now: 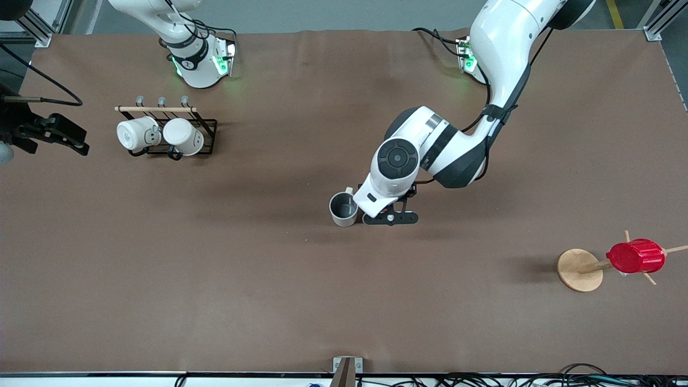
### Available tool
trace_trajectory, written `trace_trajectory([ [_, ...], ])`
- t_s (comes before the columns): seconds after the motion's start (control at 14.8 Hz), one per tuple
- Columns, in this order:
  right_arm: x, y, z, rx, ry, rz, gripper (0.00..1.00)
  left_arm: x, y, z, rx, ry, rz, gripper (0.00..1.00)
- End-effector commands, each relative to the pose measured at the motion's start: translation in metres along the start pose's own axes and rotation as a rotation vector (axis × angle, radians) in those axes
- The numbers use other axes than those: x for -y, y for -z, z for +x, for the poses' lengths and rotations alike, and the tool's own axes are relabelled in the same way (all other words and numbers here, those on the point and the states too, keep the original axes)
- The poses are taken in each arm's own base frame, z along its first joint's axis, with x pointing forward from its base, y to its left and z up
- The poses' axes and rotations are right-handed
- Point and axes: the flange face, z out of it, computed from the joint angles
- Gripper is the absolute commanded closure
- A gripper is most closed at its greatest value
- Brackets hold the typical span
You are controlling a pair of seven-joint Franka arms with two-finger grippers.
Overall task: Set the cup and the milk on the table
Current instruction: 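Lower the milk carton beside the grey mug with the left gripper, then open the left gripper and raise it away from the milk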
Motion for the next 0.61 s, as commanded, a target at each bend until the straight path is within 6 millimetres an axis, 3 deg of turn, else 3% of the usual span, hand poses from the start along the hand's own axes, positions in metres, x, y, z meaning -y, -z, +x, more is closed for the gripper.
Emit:
trace_trajectory([
  [0.0,-0.003,0.001,-0.006,0.003,0.005,0.017,0.00,0.006,0.032,-0.001,-0.033,0.000,-0.028,0.00],
  [0.2,-0.003,0.001,-0.006,0.003,0.005,0.017,0.00,0.023,0.076,-0.001,-0.083,0.024,-0.050,0.00],
  [0.54,-0.012,0.001,-0.007,0.012,-0.011,0.018,0.00,0.105,0.162,0.003,-0.134,0.127,-0.054,0.00],
])
